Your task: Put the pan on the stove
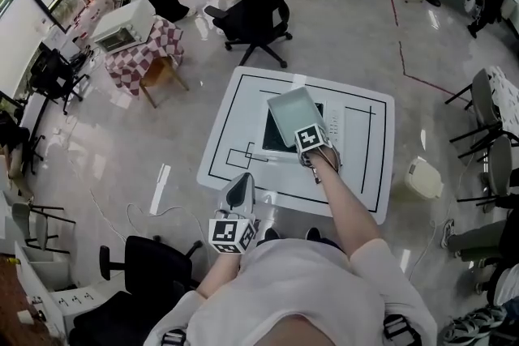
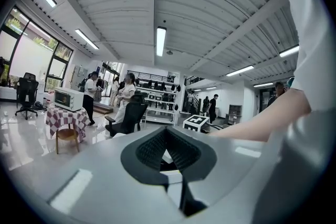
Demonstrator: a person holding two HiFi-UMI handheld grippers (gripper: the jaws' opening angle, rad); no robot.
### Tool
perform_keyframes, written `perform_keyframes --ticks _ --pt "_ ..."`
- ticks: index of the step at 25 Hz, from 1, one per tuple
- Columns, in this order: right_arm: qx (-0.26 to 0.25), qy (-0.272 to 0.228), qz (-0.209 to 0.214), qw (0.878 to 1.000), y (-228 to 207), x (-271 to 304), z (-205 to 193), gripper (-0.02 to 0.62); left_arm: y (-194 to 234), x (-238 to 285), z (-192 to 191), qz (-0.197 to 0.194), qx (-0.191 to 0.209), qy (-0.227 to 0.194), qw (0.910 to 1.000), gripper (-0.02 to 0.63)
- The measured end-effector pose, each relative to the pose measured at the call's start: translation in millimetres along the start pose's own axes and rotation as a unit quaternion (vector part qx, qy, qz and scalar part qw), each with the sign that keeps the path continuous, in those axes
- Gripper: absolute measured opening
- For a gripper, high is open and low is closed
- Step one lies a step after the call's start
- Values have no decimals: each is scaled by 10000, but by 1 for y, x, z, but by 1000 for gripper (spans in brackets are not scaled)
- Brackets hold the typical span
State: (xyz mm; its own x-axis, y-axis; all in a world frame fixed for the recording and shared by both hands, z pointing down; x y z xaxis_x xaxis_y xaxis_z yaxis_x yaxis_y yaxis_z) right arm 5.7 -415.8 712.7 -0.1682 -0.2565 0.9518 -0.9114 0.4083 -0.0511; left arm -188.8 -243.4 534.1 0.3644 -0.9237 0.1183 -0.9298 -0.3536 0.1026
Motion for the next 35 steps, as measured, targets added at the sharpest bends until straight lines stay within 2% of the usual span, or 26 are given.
perform_keyframes --ticks 9,16,23,31,32,35 --pt "55 169 -57 9998 2 3 5 187 0 2 -4 -22 -17 70 10000 11" --pt "-156 403 -139 9990 3 6 5 187 -5 4 -3 -87 123 76 9999 11" --pt "-319 438 -135 9984 4 8 6 187 -3 5 -3 -63 119 92 9999 11" --pt "-286 451 -105 9985 5 7 5 189 -4 5 3 -102 113 -34 9999 11" --pt "-256 455 -83 9986 5 7 5 192 -5 5 3 -105 107 -39 9999 11" --pt "-210 470 -27 9987 3 4 6 265 -5 4 4 -115 89 -51 9999 11"
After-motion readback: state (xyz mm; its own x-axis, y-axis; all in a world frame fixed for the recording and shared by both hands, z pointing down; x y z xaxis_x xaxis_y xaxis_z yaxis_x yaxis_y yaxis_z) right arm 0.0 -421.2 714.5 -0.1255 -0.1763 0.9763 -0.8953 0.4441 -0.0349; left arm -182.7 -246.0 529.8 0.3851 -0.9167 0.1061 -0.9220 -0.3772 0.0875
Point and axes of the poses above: the fingertips, and each gripper's own axes: x forward along the fingers, y to its left, z out of its top, the point moved 4 cm from there along -x, backward along the fingers, and after that the axes turned 3 degrees about x, right-handed, at the moved point
